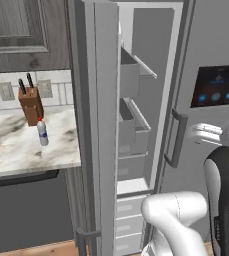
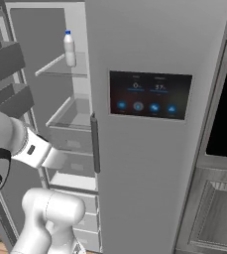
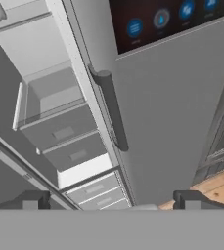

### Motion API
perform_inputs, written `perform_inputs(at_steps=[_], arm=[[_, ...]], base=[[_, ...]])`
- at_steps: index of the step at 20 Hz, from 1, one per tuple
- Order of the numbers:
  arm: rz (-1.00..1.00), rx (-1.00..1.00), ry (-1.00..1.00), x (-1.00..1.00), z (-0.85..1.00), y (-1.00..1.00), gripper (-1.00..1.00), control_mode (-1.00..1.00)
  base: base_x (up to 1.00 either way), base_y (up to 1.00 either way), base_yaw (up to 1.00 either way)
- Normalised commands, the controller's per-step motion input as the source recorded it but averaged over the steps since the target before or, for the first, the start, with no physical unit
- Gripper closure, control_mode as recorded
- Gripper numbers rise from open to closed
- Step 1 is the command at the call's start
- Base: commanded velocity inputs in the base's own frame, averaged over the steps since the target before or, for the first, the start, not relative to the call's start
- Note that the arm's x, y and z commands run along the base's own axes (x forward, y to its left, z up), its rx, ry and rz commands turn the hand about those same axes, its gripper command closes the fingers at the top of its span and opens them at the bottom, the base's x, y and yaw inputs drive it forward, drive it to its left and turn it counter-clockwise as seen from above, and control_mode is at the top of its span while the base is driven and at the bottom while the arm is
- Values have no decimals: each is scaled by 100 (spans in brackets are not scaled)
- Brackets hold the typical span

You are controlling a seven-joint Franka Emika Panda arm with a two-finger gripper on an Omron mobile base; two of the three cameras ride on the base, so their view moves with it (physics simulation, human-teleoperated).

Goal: Take the bottled waters from the counter and place them in the freezer to freeze. Close the freezer door after placing the bottles.

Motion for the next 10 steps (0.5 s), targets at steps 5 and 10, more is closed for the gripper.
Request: perform_inputs(at_steps=[5,10], arm=[[0,0,0,0,0,0,-100,100],[0,0,0,0,0,0,-100,100]], base=[[-42,100,12],[11,98,55]])
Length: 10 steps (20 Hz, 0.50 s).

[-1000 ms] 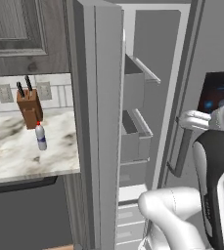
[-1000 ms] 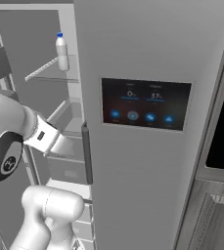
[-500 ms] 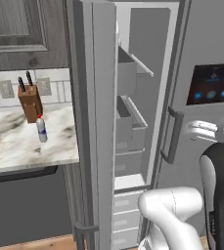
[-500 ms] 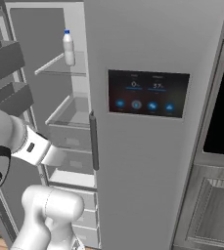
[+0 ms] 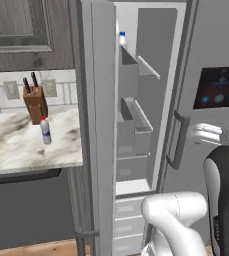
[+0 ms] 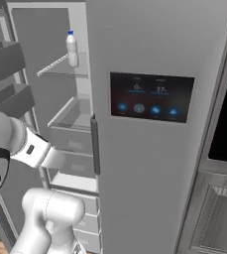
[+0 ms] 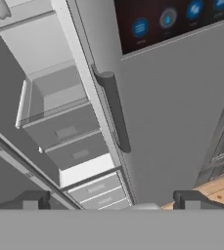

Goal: Take the bottled waters from the counter and place them in the freezer to freeze. Close the freezer door after placing the bottles.

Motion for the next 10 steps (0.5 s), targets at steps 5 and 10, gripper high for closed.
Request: perform_inputs(at_steps=[5,10], arm=[[0,0,0,0,0,0,-100,100],[0,0,0,0,0,0,-100,100]], base=[[-45,-31,27],[10,-100,0]])
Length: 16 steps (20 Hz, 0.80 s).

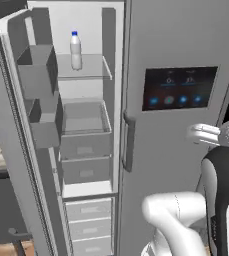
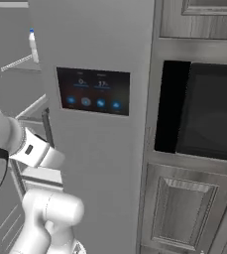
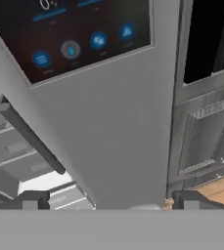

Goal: Take the bottled waters from the counter and place them in the freezer to freeze. Close the freezer door after placing the bottles.

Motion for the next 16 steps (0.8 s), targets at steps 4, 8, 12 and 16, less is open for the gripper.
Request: perform_inputs(at_steps=[4,8,12,16], arm=[[0,0,0,0,0,0,-100,100],[0,0,0,0,0,0,-100,100],[0,0,0,0,0,0,-100,100],[0,0,0,0,0,0,-100,100]], base=[[27,-100,9],[6,-38,63],[0,8,98],[0,7,99]])
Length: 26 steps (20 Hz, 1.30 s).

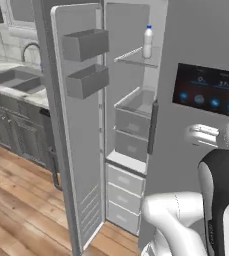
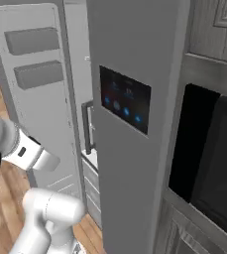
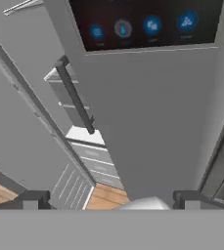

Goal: Take the bottled waters from the counter and place them in the freezer to freeze. Close the freezer door after placing the bottles.

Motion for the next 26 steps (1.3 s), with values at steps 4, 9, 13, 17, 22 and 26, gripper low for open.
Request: perform_inputs(at_steps=[4,9,13,17,22,26], arm=[[0,0,0,0,0,0,-100,100],[0,0,0,0,0,0,-100,100],[0,0,0,0,0,0,-100,100],[0,0,0,0,0,0,-100,100],[0,0,0,0,0,0,-100,100],[0,0,0,0,0,0,-100,100]], base=[[0,18,97],[-6,52,89],[8,92,64],[82,100,27],[100,89,8],[100,47,-8]])
